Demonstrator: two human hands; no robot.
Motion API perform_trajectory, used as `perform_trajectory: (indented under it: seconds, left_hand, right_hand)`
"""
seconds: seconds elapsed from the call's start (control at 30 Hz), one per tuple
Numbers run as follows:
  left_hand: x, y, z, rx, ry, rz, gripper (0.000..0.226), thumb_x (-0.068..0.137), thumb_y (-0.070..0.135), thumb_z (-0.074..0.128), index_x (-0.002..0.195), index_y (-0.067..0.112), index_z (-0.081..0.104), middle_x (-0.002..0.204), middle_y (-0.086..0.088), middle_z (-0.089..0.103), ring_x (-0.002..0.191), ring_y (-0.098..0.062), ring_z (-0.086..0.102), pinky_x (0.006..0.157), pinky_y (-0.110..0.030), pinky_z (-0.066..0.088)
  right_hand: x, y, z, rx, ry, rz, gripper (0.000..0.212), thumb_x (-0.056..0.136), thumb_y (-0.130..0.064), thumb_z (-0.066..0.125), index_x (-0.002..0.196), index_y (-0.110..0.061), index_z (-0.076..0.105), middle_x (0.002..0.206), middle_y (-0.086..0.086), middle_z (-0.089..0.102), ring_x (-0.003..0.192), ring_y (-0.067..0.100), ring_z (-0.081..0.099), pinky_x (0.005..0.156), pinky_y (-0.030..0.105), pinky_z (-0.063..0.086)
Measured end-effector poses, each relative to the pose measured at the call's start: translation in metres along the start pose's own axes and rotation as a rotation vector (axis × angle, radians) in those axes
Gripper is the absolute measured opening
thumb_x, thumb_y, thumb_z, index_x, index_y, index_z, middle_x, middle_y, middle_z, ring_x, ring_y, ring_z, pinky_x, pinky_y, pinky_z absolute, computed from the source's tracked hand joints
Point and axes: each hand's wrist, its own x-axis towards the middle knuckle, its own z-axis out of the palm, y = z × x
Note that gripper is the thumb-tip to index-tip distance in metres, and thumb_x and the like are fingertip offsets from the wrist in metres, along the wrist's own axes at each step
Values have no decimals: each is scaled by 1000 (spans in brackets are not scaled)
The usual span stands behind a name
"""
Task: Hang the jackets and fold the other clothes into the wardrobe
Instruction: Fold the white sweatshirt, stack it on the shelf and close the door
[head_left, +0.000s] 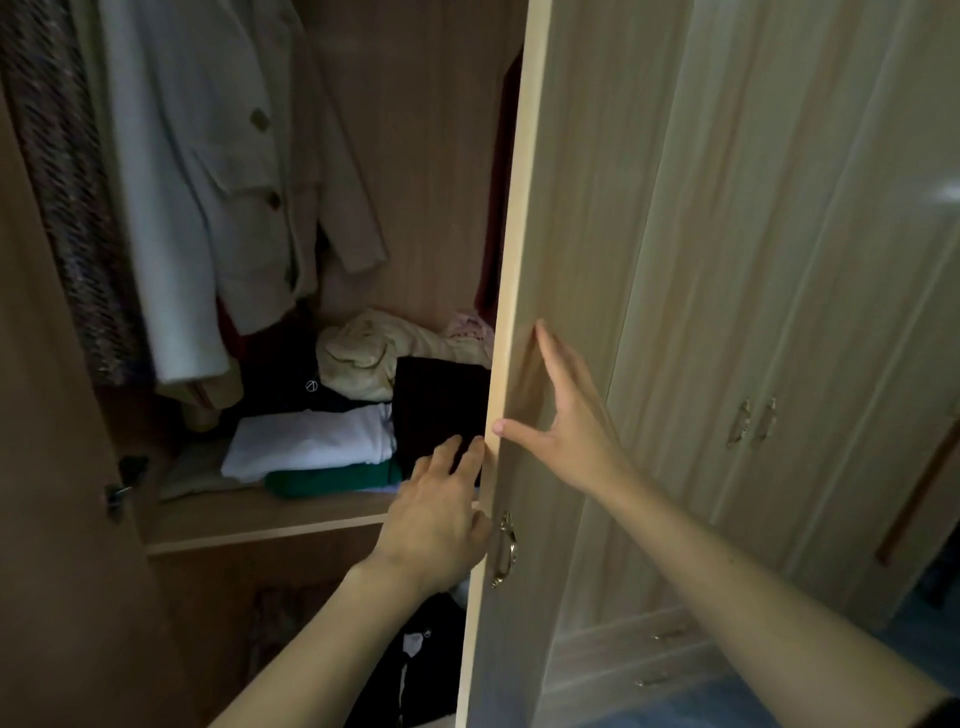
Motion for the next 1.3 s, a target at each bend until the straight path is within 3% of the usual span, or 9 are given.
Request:
perform_trajectory:
  seconds: [0.13, 0.27, 0.47, 0.6, 0.8, 1.0, 1.1, 1.23, 1.3]
  left_hand:
    - [8, -24, -1, -11, -4, 7, 80, 90, 31, 54, 158, 29, 10, 164, -4, 14, 146, -30, 23, 115, -42, 33]
    - [16, -39, 1, -21, 2, 25, 80, 92, 32, 53, 158, 29, 9, 164, -4, 13, 147, -29, 22, 116, -43, 32]
    - [31, -61, 9, -134, 69, 15, 72, 94, 31, 52, 157, 23, 17, 159, -2, 24, 143, -25, 30, 113, -40, 36]
    - [51, -84, 6, -172, 91, -21, 71, 93, 37, 51, 156, 26, 20, 154, 2, 32, 136, -24, 38, 108, -42, 41]
    - [88, -115, 10, -6, 100, -33, 66, 98, 19, 48, 157, 19, 18, 158, -2, 26, 135, -27, 38, 103, -42, 45]
    - [117, -140, 19, 229, 34, -60, 67, 86, 36, 69, 142, 6, 48, 162, -1, 20, 143, -22, 30, 92, -35, 48]
    - [124, -147, 20, 253, 15, -62, 71, 86, 32, 66, 147, 4, 41, 164, -2, 16, 143, -25, 30, 92, -36, 51]
    - [131, -145, 15, 81, 58, -139, 91, 84, 14, 70, 157, 15, 16, 159, -5, 23, 135, -27, 40, 98, -41, 49]
    - [135, -142, 11, 61, 71, -143, 88, 88, 14, 66, 158, 14, 13, 157, -6, 24, 133, -27, 42, 100, -41, 48]
  right_hand:
    - [16, -2, 17, -17, -37, -113, 116, 77, -42, 82, 154, -45, -5, 162, -7, -26, 152, 12, -12, 122, 44, 14]
    - [36, 1, 36, -121, -39, -222, 109, 87, -49, 70, 156, -29, -13, 158, -2, -36, 149, 19, -25, 121, 59, 6]
    - [61, 8, 69, -241, 37, -259, 104, 91, -53, 63, 157, -17, -9, 161, 14, -27, 149, 32, -24, 121, 60, 0]
    - [84, 13, 92, -299, 39, -283, 100, 92, -57, 58, 157, -20, -9, 161, 17, -25, 148, 36, -23, 120, 63, 3]
    - [113, 22, 116, -391, -18, -300, 103, 88, -57, 61, 158, -23, -6, 160, 17, -28, 147, 38, -26, 120, 55, -4]
    - [134, 35, 132, -444, -14, -323, 108, 83, -54, 68, 158, -24, -3, 160, 16, -28, 147, 41, -24, 120, 58, -1]
    - [140, 40, 139, -477, 13, -322, 111, 79, -53, 73, 159, -23, 1, 161, 18, -23, 148, 42, -20, 121, 58, 3]
    - [149, 40, 147, -515, 19, -299, 118, 75, -51, 78, 158, -25, -2, 162, 18, -20, 148, 42, -18, 121, 59, 8]
    - [153, 41, 151, -521, 14, -288, 120, 74, -47, 80, 158, -27, -3, 162, 18, -20, 149, 42, -18, 121, 58, 7]
